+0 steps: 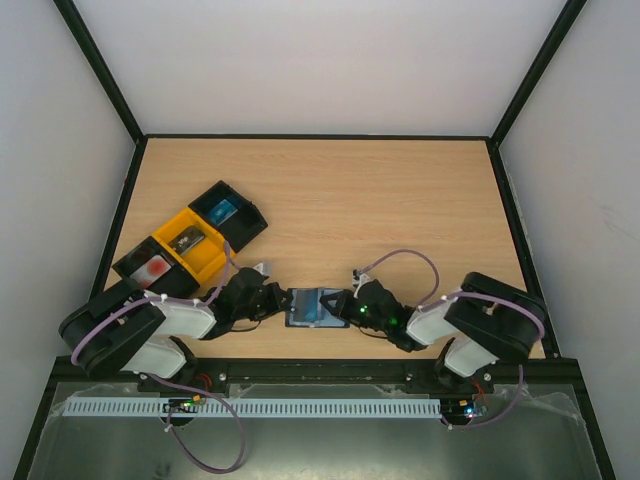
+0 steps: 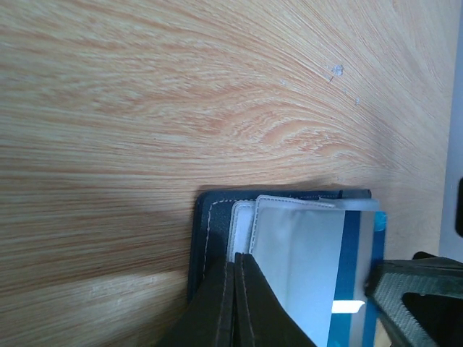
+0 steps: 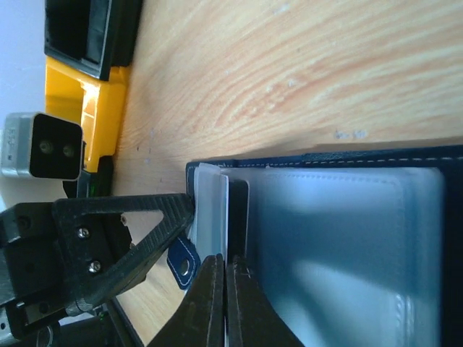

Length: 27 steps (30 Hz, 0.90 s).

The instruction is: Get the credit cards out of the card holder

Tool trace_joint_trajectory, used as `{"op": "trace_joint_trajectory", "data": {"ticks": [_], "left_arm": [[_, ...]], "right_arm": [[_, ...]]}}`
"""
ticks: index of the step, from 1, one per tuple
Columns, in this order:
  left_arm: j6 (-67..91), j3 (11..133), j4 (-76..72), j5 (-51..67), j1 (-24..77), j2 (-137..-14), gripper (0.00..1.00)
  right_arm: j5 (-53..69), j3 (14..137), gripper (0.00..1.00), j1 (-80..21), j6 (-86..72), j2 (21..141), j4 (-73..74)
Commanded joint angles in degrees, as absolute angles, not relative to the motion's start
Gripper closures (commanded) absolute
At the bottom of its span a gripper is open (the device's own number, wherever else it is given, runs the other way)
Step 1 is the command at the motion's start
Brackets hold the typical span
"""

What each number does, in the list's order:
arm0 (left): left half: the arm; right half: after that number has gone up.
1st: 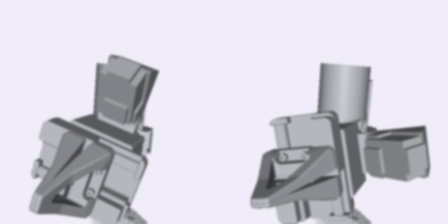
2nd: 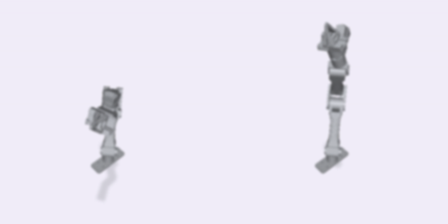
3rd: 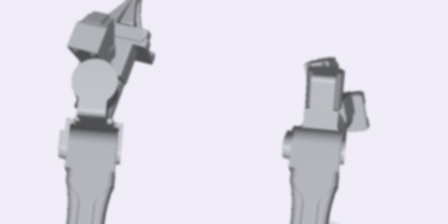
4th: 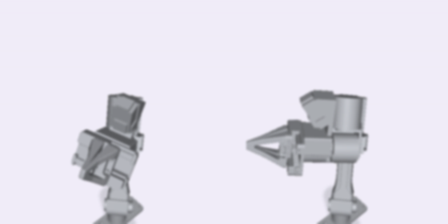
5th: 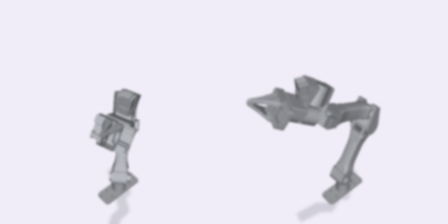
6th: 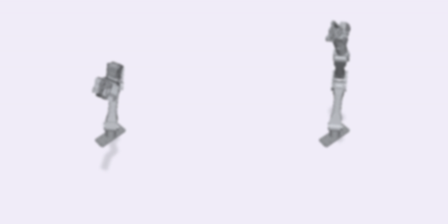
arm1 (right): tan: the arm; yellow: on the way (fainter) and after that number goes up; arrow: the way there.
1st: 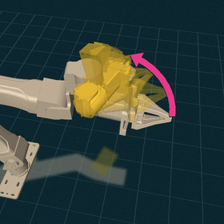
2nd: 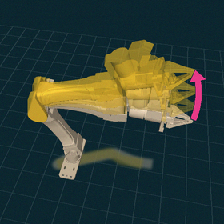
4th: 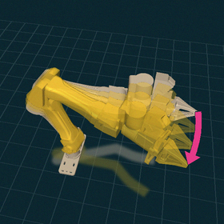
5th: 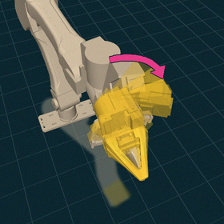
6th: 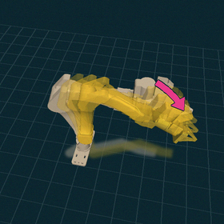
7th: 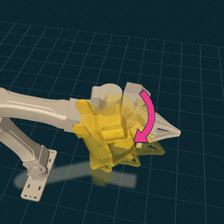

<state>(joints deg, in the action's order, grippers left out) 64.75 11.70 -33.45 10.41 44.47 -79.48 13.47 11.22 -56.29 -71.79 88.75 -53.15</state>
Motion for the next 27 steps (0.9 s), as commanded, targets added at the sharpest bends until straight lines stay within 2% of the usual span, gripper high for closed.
{"op": "trace_joint_trajectory", "data": {"ticks": [1,6,8,12,14,16,21,27], "left_arm": [[63.96,9.81,-24.04,9.42,44.98,-80.26,0.97],[63.08,11.64,-22.67,9.57,44.97,-79.97,0.97],[62.39,12.68,-21.75,9.50,45.00,-79.34,0.93],[59.80,16.61,-17.00,8.37,44.92,-76.48,0.74],[57.89,19.51,-13.55,7.12,44.94,-74.14,0.57],[54.25,22.14,-10.90,6.28,44.94,-72.07,0.51],[43.04,28.16,-7.96,7.99,45.00,-68.21,0.49],[28.36,30.22,-8.28,3.93,50.69,-62.63,0.48]], "right_arm": [[5.74,10.89,0.98,-55.78,-67.90,81.40,-40.15],[1.34,11.41,0.98,-55.78,-67.46,71.71,-29.07],[0.55,12.69,0.98,-55.73,-67.33,68.41,-24.88],[-1.04,14.44,0.98,-55.72,-66.18,62.98,-18.88],[-1.74,14.77,0.98,-55.72,-66.64,60.93,-16.87],[-2.18,15.32,0.98,-55.79,-68.74,58.99,-14.67],[-2.55,17.07,0.98,-55.73,-76.40,52.96,-9.89],[-10.63,27.71,0.98,-55.74,-88.61,49.01,10.21]]}}
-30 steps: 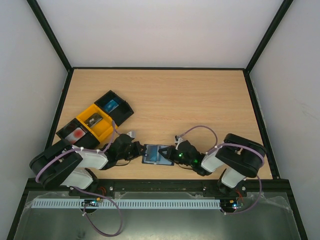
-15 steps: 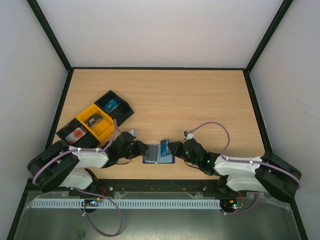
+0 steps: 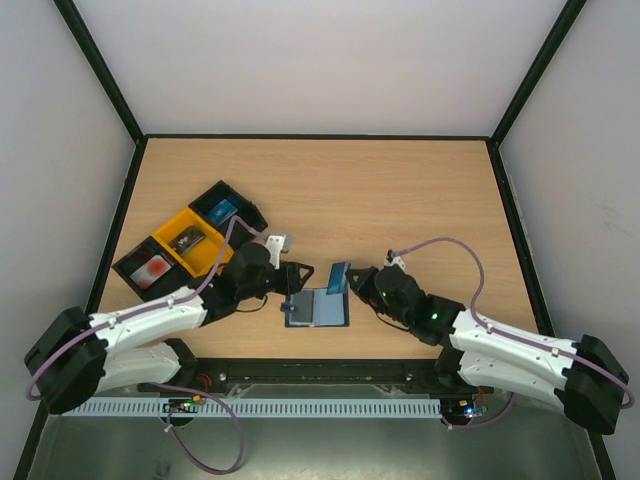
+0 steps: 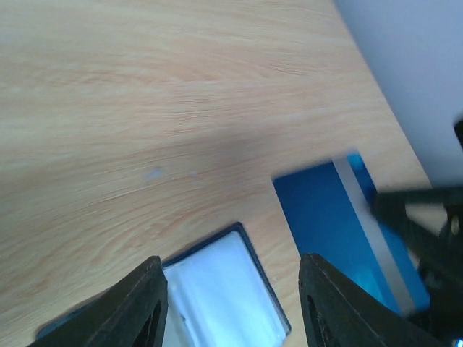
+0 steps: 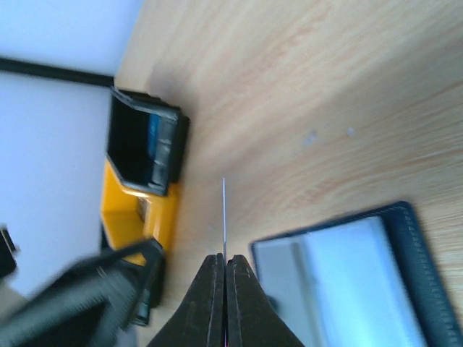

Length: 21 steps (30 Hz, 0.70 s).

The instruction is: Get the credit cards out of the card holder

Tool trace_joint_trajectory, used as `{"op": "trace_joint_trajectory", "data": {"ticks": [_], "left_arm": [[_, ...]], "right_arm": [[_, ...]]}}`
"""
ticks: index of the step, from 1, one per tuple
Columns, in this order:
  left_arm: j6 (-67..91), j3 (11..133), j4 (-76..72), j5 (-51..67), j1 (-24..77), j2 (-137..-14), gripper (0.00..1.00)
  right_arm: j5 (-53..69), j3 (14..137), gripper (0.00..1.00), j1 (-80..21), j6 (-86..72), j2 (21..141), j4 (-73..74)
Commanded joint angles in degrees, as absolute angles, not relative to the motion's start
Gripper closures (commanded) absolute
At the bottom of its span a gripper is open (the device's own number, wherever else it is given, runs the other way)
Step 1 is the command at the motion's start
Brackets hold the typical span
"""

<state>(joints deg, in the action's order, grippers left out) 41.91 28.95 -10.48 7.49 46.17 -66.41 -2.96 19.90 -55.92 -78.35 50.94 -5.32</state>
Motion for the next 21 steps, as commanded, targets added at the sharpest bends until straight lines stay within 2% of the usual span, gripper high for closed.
{"op": "trace_joint_trajectory", "data": {"ticks": [1,5,10,17,21], "left_arm": [[25.63,30.32,-8.63,3.49,52.19,-62.10,0.48],[14.80,30.55,-10.57,3.68,57.89,-61.07,0.45],[9.22,30.76,-12.18,-1.33,62.81,-60.69,0.44],[-2.52,31.86,-13.34,-15.93,70.98,-62.85,0.39],[-6.88,32.34,-16.25,-19.95,72.38,-65.08,0.39]], "right_arm": [[-11.78,29.77,0.98,-55.75,-90.69,49.16,13.70],[-13.26,35.20,0.98,-55.78,-97.65,49.50,21.64],[-12.87,35.02,0.98,-55.74,-106.40,47.30,24.00],[-8.80,34.92,0.98,-55.73,-107.79,46.94,23.68],[-6.51,34.63,0.98,-55.79,-108.06,47.92,23.18]]}}
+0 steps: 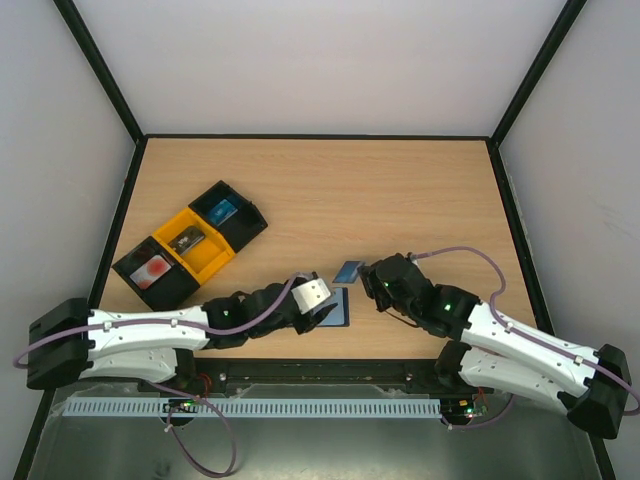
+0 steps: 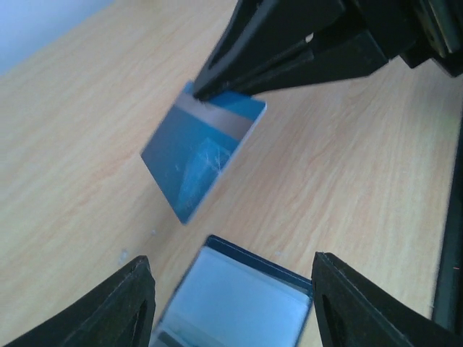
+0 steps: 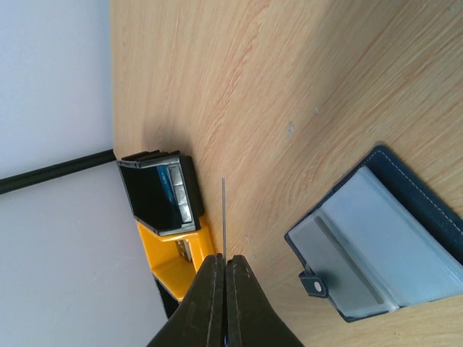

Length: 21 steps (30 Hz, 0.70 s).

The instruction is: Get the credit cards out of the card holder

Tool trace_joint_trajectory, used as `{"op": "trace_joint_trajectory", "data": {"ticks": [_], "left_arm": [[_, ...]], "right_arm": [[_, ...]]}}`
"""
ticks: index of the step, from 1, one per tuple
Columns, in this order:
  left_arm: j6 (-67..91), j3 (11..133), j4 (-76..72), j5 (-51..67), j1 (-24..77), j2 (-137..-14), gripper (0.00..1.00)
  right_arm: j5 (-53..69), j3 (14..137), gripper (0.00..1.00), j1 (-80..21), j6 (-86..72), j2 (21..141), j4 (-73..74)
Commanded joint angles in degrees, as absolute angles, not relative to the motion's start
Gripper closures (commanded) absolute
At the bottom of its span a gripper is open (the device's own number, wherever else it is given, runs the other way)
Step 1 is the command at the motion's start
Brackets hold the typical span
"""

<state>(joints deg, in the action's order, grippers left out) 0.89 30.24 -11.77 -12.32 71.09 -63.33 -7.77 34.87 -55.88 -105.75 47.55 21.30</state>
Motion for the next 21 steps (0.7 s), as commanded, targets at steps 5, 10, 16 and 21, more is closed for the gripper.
{"op": "trace_joint_trajectory", "data": {"ticks": [5,10,16,21], "left_arm": [[-10.05,32.54,-20.17,-23.53,73.37,-66.82,0.41],[-12.90,32.26,-21.90,-22.05,73.56,-67.95,0.42],[-14.75,32.31,-23.11,-20.30,73.65,-69.30,0.50],[-15.47,32.59,-23.53,-19.59,73.65,-71.61,0.53]], "right_arm": [[-6.16,34.48,0.98,-55.82,-107.47,47.87,23.13],[-5.59,33.04,0.98,-55.74,-107.62,46.76,21.93],[-5.49,31.98,0.98,-55.74,-107.27,45.58,20.98],[-6.11,32.30,0.98,-55.79,-107.14,45.01,21.69]]}}
